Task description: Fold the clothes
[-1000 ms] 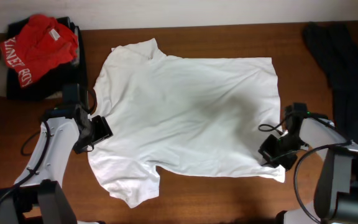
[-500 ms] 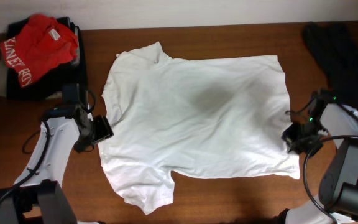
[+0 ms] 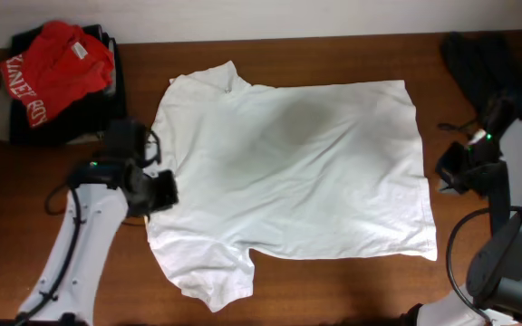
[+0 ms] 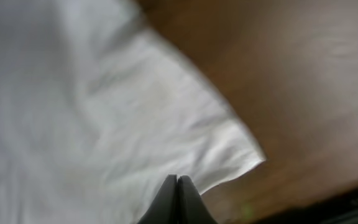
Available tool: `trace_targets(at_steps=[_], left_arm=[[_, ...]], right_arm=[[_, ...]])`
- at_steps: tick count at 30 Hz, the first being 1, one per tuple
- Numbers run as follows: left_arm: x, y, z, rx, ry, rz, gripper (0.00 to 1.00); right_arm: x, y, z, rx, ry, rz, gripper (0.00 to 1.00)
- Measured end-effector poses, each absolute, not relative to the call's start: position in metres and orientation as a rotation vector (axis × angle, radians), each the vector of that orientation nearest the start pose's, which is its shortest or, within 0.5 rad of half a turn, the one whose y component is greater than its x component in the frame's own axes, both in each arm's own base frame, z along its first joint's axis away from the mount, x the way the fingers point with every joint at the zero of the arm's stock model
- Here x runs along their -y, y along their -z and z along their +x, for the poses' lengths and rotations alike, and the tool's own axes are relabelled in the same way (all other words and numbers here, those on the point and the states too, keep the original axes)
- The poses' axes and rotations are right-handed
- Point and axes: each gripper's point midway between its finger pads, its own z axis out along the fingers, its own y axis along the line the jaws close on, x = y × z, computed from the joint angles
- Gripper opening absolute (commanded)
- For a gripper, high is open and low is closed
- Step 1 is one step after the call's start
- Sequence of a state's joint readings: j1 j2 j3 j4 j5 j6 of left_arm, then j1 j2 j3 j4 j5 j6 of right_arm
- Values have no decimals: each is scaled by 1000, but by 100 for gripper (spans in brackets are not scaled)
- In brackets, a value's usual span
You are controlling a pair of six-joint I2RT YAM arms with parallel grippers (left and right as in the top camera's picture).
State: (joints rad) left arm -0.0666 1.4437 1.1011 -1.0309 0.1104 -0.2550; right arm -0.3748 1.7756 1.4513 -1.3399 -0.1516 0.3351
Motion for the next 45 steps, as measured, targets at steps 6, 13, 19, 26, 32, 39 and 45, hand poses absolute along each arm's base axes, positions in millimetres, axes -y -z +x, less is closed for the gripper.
trace_targets(at_steps=[6,13,19,26,32,39,45], left_arm=[[62,-106,235,-3139,201,-184,1],[63,-104,189,-3327,215,-244,1],[78,-81,153,-3447,370,-251,1],[103,-52,129,-3480,530,-155,1],[107,-42,130,-3455,556,-174,1],[101,-29,122,-3472,494,-253,1],[95,-16,109,-3497,446,-331,1]], right_arm=[[-15,-121,303,-3147,-663,499,4],[-120,-129,312,-3085,-851,-37,4],[-180,-132,296,-3075,-902,-265,4],[-219,-114,280,-3138,-914,-346,4],[-258,-80,254,-3254,-925,-448,4],[-300,-56,227,-3297,-970,-564,4],[-305,-51,226,-3309,-1006,-552,4]])
